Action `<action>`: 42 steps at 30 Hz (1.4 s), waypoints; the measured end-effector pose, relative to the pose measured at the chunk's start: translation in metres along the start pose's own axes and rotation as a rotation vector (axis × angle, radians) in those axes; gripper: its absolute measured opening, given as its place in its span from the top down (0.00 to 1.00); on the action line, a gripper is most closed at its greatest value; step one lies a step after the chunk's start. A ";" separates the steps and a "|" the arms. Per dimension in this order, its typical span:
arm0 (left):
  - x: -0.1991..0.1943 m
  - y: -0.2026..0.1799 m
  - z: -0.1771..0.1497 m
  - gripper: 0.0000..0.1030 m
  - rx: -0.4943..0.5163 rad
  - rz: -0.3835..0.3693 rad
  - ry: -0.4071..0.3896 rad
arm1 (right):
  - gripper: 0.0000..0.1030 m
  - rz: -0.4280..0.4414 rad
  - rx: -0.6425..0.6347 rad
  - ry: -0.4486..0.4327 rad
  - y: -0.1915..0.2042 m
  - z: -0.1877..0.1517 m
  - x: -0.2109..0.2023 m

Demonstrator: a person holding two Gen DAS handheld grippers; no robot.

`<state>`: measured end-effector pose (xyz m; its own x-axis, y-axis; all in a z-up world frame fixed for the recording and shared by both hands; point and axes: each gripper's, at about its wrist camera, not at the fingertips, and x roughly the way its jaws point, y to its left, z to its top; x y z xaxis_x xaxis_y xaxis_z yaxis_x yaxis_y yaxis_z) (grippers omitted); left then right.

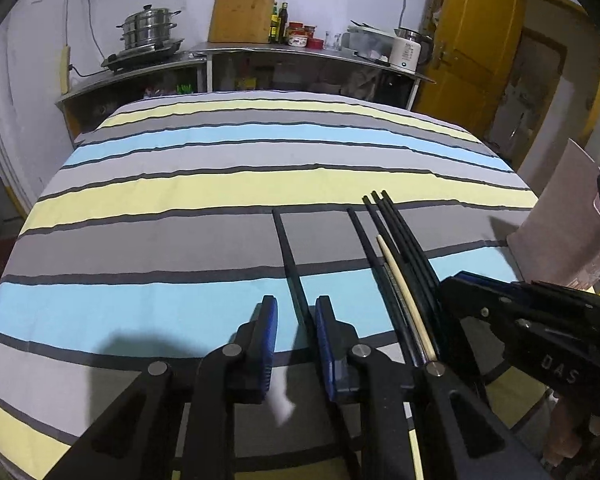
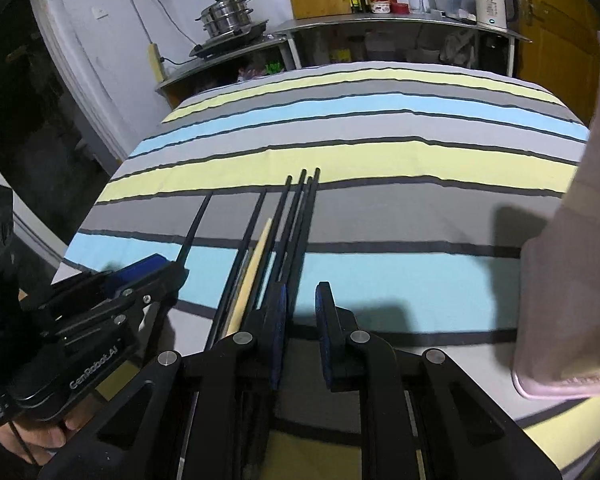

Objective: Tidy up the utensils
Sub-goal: 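Return both tools to the row and each grasp a black chopstick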

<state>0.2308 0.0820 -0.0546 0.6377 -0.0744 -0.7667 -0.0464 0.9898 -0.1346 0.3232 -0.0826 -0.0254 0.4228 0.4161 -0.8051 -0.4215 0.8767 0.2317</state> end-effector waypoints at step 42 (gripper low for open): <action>-0.051 -0.005 0.040 0.95 -0.025 -0.068 -0.051 | 0.94 -0.002 0.000 -0.079 0.006 0.030 -0.048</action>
<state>0.2290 0.0859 0.0097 0.6786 -0.1340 -0.7222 -0.0210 0.9793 -0.2014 0.3245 -0.0900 0.0314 0.4856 0.4323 -0.7598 -0.4209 0.8774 0.2302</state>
